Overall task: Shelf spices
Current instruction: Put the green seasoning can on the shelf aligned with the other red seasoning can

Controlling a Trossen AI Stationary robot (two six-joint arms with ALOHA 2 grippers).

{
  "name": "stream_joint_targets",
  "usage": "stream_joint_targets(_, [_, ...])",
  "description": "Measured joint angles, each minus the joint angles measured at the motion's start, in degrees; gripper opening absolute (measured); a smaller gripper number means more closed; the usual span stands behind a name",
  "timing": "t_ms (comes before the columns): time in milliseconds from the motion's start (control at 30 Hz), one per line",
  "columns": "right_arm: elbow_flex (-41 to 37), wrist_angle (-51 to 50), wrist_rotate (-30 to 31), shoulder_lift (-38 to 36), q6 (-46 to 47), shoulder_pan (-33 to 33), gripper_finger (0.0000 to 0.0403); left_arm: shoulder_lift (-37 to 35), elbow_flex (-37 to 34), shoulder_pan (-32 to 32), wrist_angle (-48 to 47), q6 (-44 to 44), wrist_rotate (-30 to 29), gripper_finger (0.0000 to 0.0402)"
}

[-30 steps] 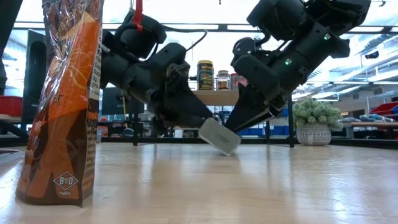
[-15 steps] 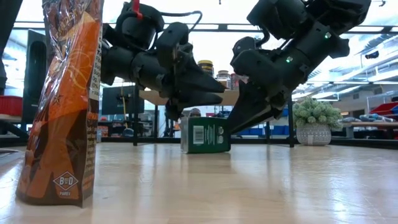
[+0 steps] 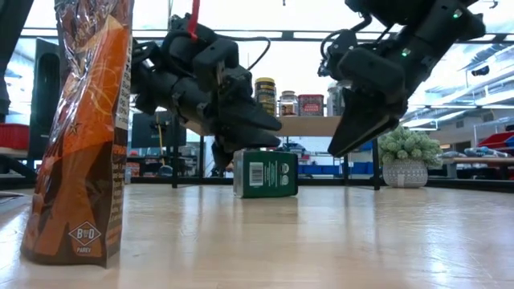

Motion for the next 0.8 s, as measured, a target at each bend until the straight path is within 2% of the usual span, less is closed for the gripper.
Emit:
stream_joint_targets(100, [0.0, -0.4, 2.0, -0.2, 0.2, 0.9, 0.0126, 0.0, 2.4, 0.0, -4.2, 0.8, -0.1, 0.0143])
stream_joint_targets(467, [0.0, -0.5, 3.2, -0.2, 0.2, 1.5, 0.0126, 0.0, 19.3, -1.2, -35.4, 13.9, -2.4, 0.0143])
stream_joint_targets(633, [0.0, -1.6, 3.2, -0.2, 0.4, 1.5, 0.0126, 0.0, 24.7, -1.9, -45.4, 16.8, -8.2, 0.0142])
stream_joint_targets(800, [0.0, -2.2, 3.2, -0.2, 0.9, 1.5, 0.0126, -1.3, 24.4, -2.0, -50.3, 16.8, -14.2, 0.0142])
